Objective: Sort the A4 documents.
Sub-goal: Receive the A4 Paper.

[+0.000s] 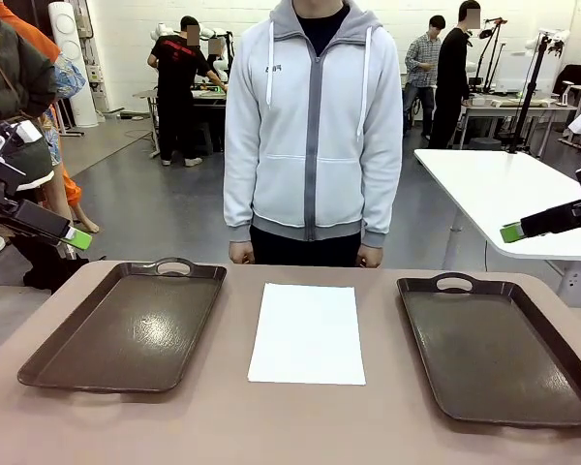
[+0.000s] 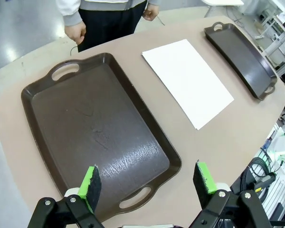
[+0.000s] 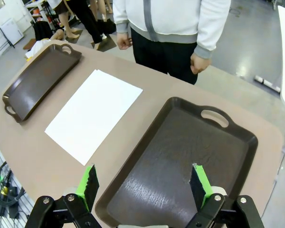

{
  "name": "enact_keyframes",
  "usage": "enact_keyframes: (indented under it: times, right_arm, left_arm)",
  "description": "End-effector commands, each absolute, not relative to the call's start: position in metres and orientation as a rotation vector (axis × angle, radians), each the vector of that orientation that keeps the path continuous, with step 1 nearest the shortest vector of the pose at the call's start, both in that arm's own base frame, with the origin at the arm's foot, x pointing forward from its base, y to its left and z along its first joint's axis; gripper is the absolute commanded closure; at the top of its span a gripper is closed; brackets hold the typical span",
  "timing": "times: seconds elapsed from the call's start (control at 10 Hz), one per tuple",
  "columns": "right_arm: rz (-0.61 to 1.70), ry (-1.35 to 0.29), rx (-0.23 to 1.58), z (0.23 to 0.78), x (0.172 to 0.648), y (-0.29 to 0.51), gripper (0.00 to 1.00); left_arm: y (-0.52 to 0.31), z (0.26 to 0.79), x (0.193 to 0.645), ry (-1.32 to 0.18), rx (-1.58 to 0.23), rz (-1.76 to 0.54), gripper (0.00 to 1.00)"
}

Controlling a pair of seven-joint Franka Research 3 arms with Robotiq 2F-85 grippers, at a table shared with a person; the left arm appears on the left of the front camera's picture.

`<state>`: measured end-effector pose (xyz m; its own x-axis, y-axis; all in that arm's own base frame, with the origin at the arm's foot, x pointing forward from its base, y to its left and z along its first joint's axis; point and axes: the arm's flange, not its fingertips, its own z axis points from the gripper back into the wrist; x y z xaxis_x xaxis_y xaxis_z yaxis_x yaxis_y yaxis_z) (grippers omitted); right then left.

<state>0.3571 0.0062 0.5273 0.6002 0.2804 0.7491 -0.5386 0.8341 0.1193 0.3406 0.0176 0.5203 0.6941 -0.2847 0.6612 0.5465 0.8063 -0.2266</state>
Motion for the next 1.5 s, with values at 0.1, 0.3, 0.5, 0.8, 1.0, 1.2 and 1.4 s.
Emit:
enact_keyframes:
  times: [0.1,0.3,0.5,0.8,1.0,1.2,1.4]
  right_arm:
    - [0.506,-0.798,0.355,0.491,0.335,0.009,0.00]
    - [0.486,-0.795,0.353,0.527,0.357,0.006,0.00]
    - [0.486,-0.795,0.353,0.527,0.357,0.006,0.00]
    - [0.486,-0.795,0.353,0.527,0.357,0.006,0.00]
    - [0.486,-0.795,0.353,0.527,0.357,0.006,0.00]
    - [0.486,-0.795,0.353,0.527,0.357,0.006,0.00]
    - [0.486,-0.795,0.353,0.527,0.357,0.006,0.00]
  left_arm:
    - [0.013,0.506,0.327,-0.674,-0.458,-0.508,0.00]
    - [0.017,0.521,0.340,-0.655,-0.434,-0.484,0.00]
    - [0.017,0.521,0.340,-0.655,-0.434,-0.484,0.00]
    - [0.017,0.521,0.340,-0.655,-0.434,-0.484,0.00]
    - [0.017,0.521,0.340,-0.655,-0.434,-0.484,0.00]
    - [0.017,0.521,0.340,-0.655,-0.434,-0.484,0.00]
    - [0.017,0.521,0.340,-0.655,-0.434,-0.484,0.00]
